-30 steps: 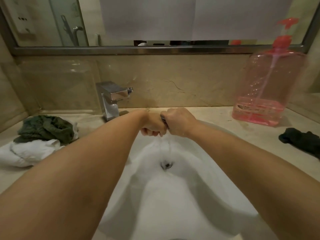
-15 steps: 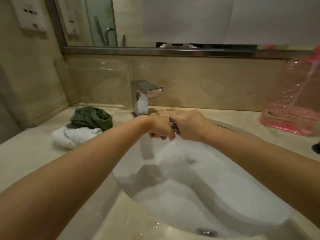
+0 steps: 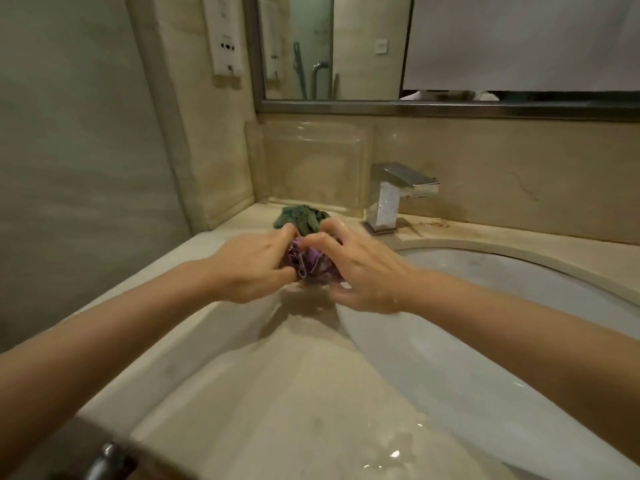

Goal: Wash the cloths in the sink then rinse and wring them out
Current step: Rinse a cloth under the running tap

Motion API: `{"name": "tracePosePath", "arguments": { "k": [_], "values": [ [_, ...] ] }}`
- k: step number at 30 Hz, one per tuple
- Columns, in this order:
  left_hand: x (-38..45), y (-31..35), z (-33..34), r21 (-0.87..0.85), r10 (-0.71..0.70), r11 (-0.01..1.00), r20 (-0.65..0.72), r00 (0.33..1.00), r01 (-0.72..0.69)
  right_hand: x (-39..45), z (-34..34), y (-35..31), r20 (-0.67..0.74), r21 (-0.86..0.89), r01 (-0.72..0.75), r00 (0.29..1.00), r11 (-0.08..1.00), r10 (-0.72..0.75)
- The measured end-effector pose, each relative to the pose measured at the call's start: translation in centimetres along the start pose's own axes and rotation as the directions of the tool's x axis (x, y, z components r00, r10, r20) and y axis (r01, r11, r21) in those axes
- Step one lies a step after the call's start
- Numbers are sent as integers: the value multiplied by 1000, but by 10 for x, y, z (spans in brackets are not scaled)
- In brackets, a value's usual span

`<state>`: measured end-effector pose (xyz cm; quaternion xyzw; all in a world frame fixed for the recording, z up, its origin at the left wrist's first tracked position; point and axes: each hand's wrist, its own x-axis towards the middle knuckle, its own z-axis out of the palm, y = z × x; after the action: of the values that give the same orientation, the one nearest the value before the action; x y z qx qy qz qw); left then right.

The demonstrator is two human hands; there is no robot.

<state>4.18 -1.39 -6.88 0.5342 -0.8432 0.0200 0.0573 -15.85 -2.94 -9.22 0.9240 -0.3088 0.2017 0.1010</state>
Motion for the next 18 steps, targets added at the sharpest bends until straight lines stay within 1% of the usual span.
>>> {"name": "tracePosePath", "arguments": {
  "k": [2,4,6,8,10,12,14,16,18],
  "values": [
    [-10,-23,7,-100,-83,992,-26,996,80,16,7,-12,-67,-77,68,995,995,-73],
    [-16,-41,16,-92,-134,987,-45,990,129,26,18,-20,-110,-191,168,975,967,-191],
    [-21,-50,24,-77,-174,983,-68,982,168,31,33,-27,-64,-274,234,963,933,-261],
    [-24,-53,27,-139,-198,973,-84,977,185,28,43,-35,-16,-261,214,974,941,-226],
    [-26,-49,27,-191,-193,967,-105,976,171,25,42,-39,-9,-162,144,989,976,-147],
    [-27,-39,26,-231,-173,964,-167,971,132,19,34,-38,8,-61,94,996,994,-94],
    [-27,-26,24,-287,-161,954,-259,952,83,9,23,-36,41,-35,80,996,996,-78],
    [-26,-11,23,-293,-117,956,-334,935,15,-8,14,-33,44,-24,74,996,997,-73],
    [-24,5,21,-250,-23,965,-370,929,-75,-29,3,-30,76,-4,10,997,1000,-9]
  ]
}}
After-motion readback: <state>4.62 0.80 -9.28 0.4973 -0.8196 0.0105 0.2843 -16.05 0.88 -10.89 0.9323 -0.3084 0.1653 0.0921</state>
